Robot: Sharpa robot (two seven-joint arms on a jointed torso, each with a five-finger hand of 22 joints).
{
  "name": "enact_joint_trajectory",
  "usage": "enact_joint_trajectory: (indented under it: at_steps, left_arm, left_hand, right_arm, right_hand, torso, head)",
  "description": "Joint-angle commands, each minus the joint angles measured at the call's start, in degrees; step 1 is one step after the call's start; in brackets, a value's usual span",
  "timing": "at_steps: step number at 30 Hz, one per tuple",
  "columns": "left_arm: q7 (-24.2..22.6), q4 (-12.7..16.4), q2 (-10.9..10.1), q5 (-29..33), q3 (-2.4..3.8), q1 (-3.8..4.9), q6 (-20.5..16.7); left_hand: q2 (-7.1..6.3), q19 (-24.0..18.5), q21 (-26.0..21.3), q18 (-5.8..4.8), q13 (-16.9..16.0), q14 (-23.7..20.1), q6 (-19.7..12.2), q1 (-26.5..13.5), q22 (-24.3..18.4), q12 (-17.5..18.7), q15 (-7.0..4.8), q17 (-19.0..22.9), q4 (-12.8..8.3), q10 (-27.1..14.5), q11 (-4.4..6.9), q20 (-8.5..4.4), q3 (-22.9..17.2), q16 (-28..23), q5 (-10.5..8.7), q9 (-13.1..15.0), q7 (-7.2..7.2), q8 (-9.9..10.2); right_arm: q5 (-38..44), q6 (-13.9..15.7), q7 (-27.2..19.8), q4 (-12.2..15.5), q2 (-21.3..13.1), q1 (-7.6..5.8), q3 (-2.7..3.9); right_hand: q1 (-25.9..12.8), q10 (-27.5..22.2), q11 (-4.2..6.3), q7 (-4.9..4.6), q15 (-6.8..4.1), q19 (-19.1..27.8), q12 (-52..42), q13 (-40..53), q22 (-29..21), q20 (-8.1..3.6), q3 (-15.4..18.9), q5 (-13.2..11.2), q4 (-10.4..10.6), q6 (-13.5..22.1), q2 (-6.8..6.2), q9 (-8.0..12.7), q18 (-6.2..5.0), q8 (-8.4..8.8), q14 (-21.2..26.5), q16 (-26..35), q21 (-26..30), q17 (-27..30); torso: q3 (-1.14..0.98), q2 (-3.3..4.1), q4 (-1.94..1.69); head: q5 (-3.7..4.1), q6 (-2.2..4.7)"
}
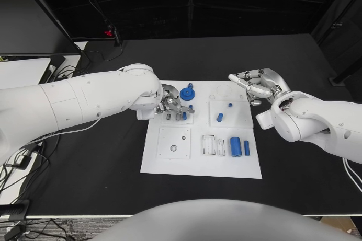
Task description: Assemble the parts on the task board
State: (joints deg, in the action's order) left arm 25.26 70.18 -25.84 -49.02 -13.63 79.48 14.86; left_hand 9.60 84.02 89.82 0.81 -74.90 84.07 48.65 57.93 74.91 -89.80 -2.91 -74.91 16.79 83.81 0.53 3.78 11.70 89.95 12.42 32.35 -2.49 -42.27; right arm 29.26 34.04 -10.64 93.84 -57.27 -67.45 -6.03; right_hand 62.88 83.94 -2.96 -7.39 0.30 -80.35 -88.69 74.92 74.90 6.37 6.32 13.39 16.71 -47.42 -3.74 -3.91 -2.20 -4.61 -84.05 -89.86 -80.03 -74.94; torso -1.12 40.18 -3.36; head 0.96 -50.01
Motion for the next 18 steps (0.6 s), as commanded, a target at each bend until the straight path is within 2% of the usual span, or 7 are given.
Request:
enact_joint_trajectory:
  at_steps: [1, 4, 7, 18]
  left_arm:
    - [-0.6, 0.0, 0.2, 0.2, 0.04, 0.01, 0.9]
    - [-0.4, -0.1, 0.4, 0.2, 0.04, -0.03, 1.6]
    - [-0.3, -0.2, 0.5, 0.2, 0.04, -0.06, 2.0]
    - [-0.2, -0.3, 0.8, 0.2, 0.04, -0.11, 2.4]
  left_hand:
    - [-0.3, 6.0, 0.2, -0.81, -15.1, 5.9, 0.4, 0.5, 15.1, -0.2, -0.5, -15.1, -0.1, 6.2, 0.37, -0.29, 0.3, 0.0, -0.39, 0.1, 0.0, 0.2]
    - [0.1, 6.0, 0.2, -0.81, -15.1, 5.9, 0.5, 1.4, 15.1, -0.2, -0.52, -15.1, -0.2, 6.2, 0.41, -0.3, 0.2, 0.0, -0.13, 0.6, 0.04, 0.5]
    - [0.58, 6.0, 0.2, -0.81, -15.1, 5.9, 0.5, 2.4, 15.1, -0.2, -0.55, -15.1, -0.1, 6.2, 0.45, -0.32, 0.2, 0.0, 1.05, 1.1, 0.09, 1.0]
    - [0.95, 6.0, 0.2, -0.81, -15.1, 5.9, 0.6, 3.3, 15.1, -0.2, -0.58, -15.1, -0.1, 6.2, 0.48, -0.34, 0.2, 0.0, 2.08, 1.7, 0.12, 1.5]
  right_arm:
    - [0.2, -0.4, 0.0, 0.0, 0.0, -0.03, 0.01]
    - [0.2, -0.5, 0.0, 0.0, 0.1, -0.01, 0.01]
    - [0.2, -0.5, 0.0, -0.1, 0.1, 0.01, 0.01]
    - [0.2, -0.7, 0.3, -0.2, 0.3, 0.13, -0.01]
  right_hand:
    - [0.0, 4.0, 0.44, 0.2, -0.39, 0.3, 0.3, 13.5, 10.8, 0.09, -0.2, -0.3, 0.0, 0.2, 0.44, 0.1, -1.0, 0.28, -6.0, -0.1, 0.2, -15.1]
    - [0.0, 4.0, 0.44, 0.2, -0.4, 0.3, 0.3, 13.5, 10.8, 0.07, -0.1, -0.2, 0.0, 0.2, 0.39, 0.1, -1.01, 0.3, -6.0, -0.1, 0.3, -15.1]
    - [0.0, 4.0, 0.44, 0.2, -0.4, 0.3, 0.3, 13.5, 10.8, 0.07, -0.1, -0.2, 0.0, 0.2, 0.39, 0.1, -1.01, 0.3, -6.0, -0.1, 0.3, -15.1]
    - [0.0, 4.0, 0.44, 0.2, -0.4, 0.4, 0.3, 13.5, 10.8, 0.07, -0.1, -0.2, 0.0, 0.2, 0.39, 0.1, -1.03, 0.31, -6.0, -0.1, 0.4, -15.1]
  torso:
    - [-0.01, 0.01, 0.0]
    - [-0.03, 0.01, -0.01]
    - [-0.02, -0.01, -0.01]
    - [0.01, 0.07, 0.0]
  head:
    - [0.15, 0.01]
    - [0.17, 0.02]
    - [0.2, 0.01]
    - [0.32, 0.01]
